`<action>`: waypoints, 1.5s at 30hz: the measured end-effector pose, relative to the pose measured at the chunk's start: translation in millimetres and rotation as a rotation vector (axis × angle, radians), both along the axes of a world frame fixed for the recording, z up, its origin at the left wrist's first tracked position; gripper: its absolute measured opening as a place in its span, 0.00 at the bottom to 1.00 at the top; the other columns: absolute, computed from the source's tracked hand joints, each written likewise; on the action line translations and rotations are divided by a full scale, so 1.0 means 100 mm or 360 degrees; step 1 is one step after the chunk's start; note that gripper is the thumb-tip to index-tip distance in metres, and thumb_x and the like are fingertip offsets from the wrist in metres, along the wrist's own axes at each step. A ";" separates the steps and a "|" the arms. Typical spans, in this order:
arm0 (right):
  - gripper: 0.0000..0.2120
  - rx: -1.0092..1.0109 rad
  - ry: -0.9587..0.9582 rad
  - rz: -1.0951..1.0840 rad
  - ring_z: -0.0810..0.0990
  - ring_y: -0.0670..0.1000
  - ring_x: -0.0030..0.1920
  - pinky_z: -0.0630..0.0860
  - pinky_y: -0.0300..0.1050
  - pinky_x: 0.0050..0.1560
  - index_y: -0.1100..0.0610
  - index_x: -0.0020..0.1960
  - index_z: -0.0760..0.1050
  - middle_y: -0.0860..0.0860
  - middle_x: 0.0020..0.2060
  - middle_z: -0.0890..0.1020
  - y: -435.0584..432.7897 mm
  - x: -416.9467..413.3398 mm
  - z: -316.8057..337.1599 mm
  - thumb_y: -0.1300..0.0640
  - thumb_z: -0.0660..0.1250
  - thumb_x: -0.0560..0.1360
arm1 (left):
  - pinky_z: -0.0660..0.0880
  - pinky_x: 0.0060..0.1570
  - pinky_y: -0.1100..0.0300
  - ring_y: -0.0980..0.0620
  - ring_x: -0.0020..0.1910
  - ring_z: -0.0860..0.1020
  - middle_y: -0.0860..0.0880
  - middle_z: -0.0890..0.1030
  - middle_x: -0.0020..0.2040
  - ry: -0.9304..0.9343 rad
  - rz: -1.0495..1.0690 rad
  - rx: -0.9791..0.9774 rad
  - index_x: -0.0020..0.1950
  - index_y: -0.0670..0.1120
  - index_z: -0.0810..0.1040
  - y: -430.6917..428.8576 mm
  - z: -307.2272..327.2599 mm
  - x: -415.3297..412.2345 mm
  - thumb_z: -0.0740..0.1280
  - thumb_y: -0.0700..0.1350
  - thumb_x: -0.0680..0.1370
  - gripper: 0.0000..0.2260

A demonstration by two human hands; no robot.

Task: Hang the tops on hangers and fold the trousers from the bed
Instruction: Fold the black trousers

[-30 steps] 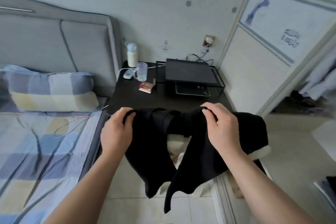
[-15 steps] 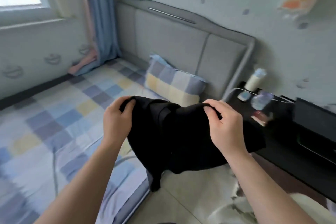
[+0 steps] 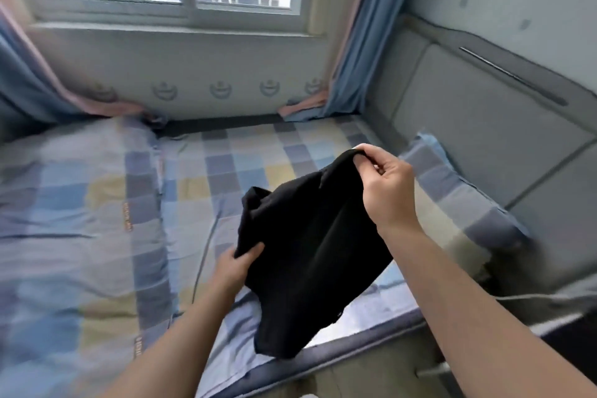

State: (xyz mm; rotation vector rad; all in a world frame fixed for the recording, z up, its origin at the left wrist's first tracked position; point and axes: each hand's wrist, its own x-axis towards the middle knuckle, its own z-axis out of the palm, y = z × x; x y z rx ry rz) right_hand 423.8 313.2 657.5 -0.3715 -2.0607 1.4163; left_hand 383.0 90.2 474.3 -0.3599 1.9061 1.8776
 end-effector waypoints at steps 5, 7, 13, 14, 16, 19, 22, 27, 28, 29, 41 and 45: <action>0.06 0.0020 -0.0053 0.0148 0.83 0.43 0.45 0.77 0.38 0.54 0.56 0.51 0.84 0.46 0.43 0.86 0.11 -0.81 -0.12 0.61 0.68 0.79 | 0.74 0.35 0.60 0.51 0.38 0.80 0.49 0.83 0.41 0.0079 0.0206 -0.0084 0.55 0.42 0.81 0.01 0.02 -0.11 0.68 0.41 0.81 0.05; 0.07 0.0055 -0.0080 0.0195 0.82 0.44 0.44 0.78 0.40 0.54 0.53 0.49 0.83 0.44 0.41 0.85 0.18 -1.12 -0.17 0.60 0.67 0.79 | 0.76 0.41 0.56 0.48 0.45 0.82 0.48 0.85 0.46 0.0108 0.0311 -0.0104 0.55 0.45 0.81 0.00 0.11 -0.24 0.68 0.44 0.82 0.05; 0.12 0.0256 -0.0336 0.0438 0.79 0.45 0.57 0.71 0.31 0.56 0.51 0.62 0.80 0.44 0.54 0.82 0.41 -1.73 -0.43 0.58 0.66 0.80 | 0.81 0.53 0.46 0.42 0.52 0.84 0.44 0.86 0.53 -0.0134 0.0678 0.0268 0.60 0.45 0.81 0.27 0.27 -0.60 0.66 0.48 0.83 0.10; 0.13 0.0256 -0.0396 0.0537 0.78 0.46 0.59 0.70 0.35 0.58 0.51 0.64 0.78 0.45 0.57 0.81 0.45 -1.73 -0.52 0.57 0.66 0.80 | 0.81 0.51 0.47 0.40 0.53 0.84 0.42 0.85 0.54 -0.0219 0.0751 0.0415 0.59 0.44 0.81 0.34 0.30 -0.66 0.64 0.49 0.84 0.11; 0.16 0.0212 -0.0513 0.0768 0.77 0.48 0.61 0.73 0.45 0.63 0.51 0.66 0.75 0.47 0.60 0.80 0.51 -1.62 -0.76 0.54 0.69 0.79 | 0.80 0.49 0.47 0.38 0.54 0.83 0.39 0.84 0.56 -0.0363 0.0804 0.0611 0.60 0.41 0.81 0.48 0.36 -0.76 0.62 0.49 0.85 0.14; 0.27 -0.0006 -0.0857 0.1078 0.74 0.50 0.66 0.71 0.53 0.70 0.49 0.71 0.68 0.51 0.66 0.76 0.53 -1.26 -1.24 0.47 0.73 0.76 | 0.81 0.42 0.52 0.40 0.48 0.84 0.38 0.85 0.50 -0.0535 0.0711 0.0681 0.59 0.40 0.81 0.70 0.39 -0.74 0.62 0.47 0.84 0.13; 0.52 -0.0113 -0.1234 0.1268 0.67 0.49 0.74 0.64 0.53 0.75 0.47 0.79 0.56 0.50 0.74 0.67 0.44 -0.85 -1.69 0.34 0.76 0.64 | 0.80 0.45 0.52 0.42 0.45 0.84 0.39 0.85 0.48 -0.0608 0.0694 0.0796 0.62 0.37 0.79 0.90 0.34 -0.57 0.60 0.42 0.84 0.13; 0.61 0.0004 -0.1589 0.1196 0.69 0.52 0.73 0.67 0.56 0.73 0.44 0.79 0.54 0.48 0.73 0.70 0.24 -0.53 -2.12 0.28 0.75 0.53 | 0.80 0.45 0.53 0.45 0.46 0.86 0.39 0.86 0.48 -0.0594 0.0754 0.1055 0.64 0.36 0.76 0.91 0.42 -0.52 0.57 0.40 0.85 0.13; 0.57 0.0034 -0.1609 0.1169 0.71 0.52 0.71 0.68 0.56 0.71 0.44 0.77 0.59 0.47 0.70 0.73 0.20 -0.53 -2.17 0.29 0.75 0.53 | 0.80 0.50 0.53 0.44 0.48 0.85 0.38 0.85 0.50 -0.0583 0.0781 0.1083 0.66 0.36 0.75 0.91 0.45 -0.55 0.57 0.39 0.85 0.13; 0.50 0.0070 -0.1605 0.1136 0.74 0.52 0.68 0.70 0.56 0.69 0.44 0.73 0.64 0.45 0.66 0.77 0.16 -0.53 -2.21 0.30 0.75 0.55 | 0.78 0.55 0.53 0.44 0.51 0.83 0.38 0.84 0.52 -0.0577 0.0803 0.1094 0.68 0.35 0.74 0.91 0.50 -0.57 0.57 0.38 0.85 0.14; 0.05 0.0400 -0.1436 0.0663 0.80 0.59 0.47 0.74 0.52 0.48 0.53 0.43 0.76 0.54 0.41 0.83 0.63 -0.85 -2.30 0.58 0.67 0.78 | 0.71 0.69 0.44 0.42 0.65 0.77 0.40 0.78 0.67 -0.0323 0.0830 0.1058 0.72 0.37 0.70 0.25 0.64 -0.97 0.58 0.41 0.86 0.16; 0.11 0.0160 -0.1212 0.0506 0.74 0.53 0.37 0.70 0.48 0.38 0.56 0.37 0.73 0.50 0.31 0.76 0.62 -1.14 -1.88 0.59 0.67 0.78 | 0.69 0.69 0.43 0.47 0.68 0.75 0.50 0.79 0.66 -0.0193 0.0501 0.0517 0.74 0.50 0.71 0.09 0.48 -1.01 0.66 0.44 0.83 0.20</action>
